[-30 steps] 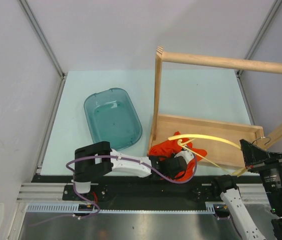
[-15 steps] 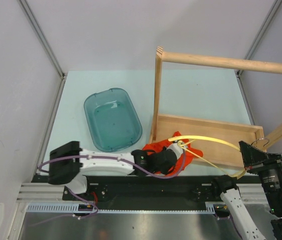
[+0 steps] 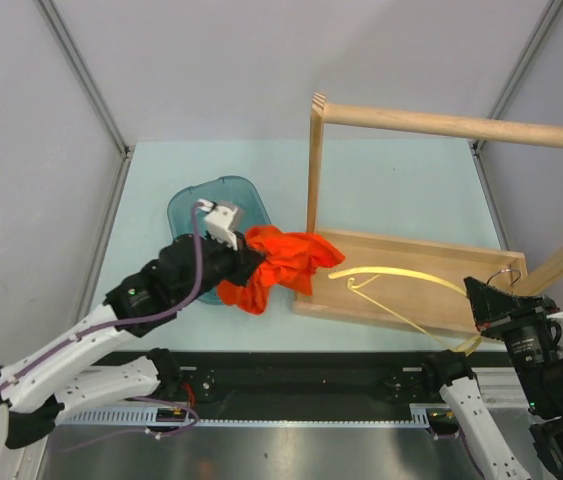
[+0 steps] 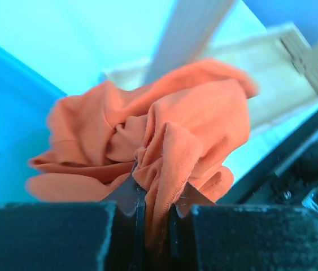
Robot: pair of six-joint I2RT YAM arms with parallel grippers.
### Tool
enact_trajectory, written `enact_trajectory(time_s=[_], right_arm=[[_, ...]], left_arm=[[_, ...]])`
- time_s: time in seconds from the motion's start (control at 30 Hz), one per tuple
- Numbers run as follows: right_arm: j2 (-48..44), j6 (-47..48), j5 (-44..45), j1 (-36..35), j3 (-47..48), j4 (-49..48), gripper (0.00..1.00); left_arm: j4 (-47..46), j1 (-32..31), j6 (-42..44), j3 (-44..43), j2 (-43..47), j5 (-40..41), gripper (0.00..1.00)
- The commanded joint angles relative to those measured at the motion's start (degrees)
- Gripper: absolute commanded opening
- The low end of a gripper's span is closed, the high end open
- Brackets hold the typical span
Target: Remove the t-shirt from the hanger
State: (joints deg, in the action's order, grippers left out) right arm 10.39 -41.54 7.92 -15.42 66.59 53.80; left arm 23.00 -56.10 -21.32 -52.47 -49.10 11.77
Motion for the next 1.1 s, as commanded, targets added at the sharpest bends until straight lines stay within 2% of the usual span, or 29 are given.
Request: enact_trajectory(time_s=[0.0,0.17,0.3,0.43,0.67,0.7,0.77,0.8,0.83,1.07], right_arm=[[-0.02,-1.26,-1.42,-0.22,-0.4,-5.28,0.0],[-0.11,-1.88,-2.12,-0.22,-0.32,-5.55,0.0],[-0.02,-1.88,-2.03,-0.31,0.03,-5.55,0.0],[-0.02,-2.32,-2.12,-0.22,0.21,-5.46,0.0],[-0.02,-1.35,-1.86,-0.31,1.44,-4.5,0.0],[-0.11,-1.44,-1.77,-0.23,1.53,-4.32,0.0],[-0.02,-1.26,-1.68,-0.22,1.62,-4.32,0.0],[0.07,-1.26,-1.86,-0.22,1.62,-4.41,0.0],[0.07,-1.18,-1.95,-0.22,1.62,-4.32,0.0],[0.59,-0.04,-1.86,-0.31,0.39,-4.49,0.0]], left_arm=[[5.29,7.64,3.12,-8.43,2.7,-3.42,0.0],[9.95,17.32,7.08,-18.44,-0.28,-4.64,0.01],[11.09,25.32,4.72,-22.23,-5.19,-7.19,0.0],[7.25,30.6,-4.22,-18.48,-8.99,-10.45,0.0],[-1.99,40.7,-14.97,-10.29,-14.17,-15.46,0.0],[-2.35,41.32,-15.59,-10.11,-15.22,-15.64,0.09],[1.15,42.46,-16.99,-11.42,-18.3,-13.89,0.42],[3.34,42.73,-17.87,-12.12,-19.01,-12.05,0.8],[6.49,42.91,-19.27,-12.74,-19.1,-8.99,0.98],[3.72,42.91,-18.84,-8.88,-7.34,-7.9,1.0]])
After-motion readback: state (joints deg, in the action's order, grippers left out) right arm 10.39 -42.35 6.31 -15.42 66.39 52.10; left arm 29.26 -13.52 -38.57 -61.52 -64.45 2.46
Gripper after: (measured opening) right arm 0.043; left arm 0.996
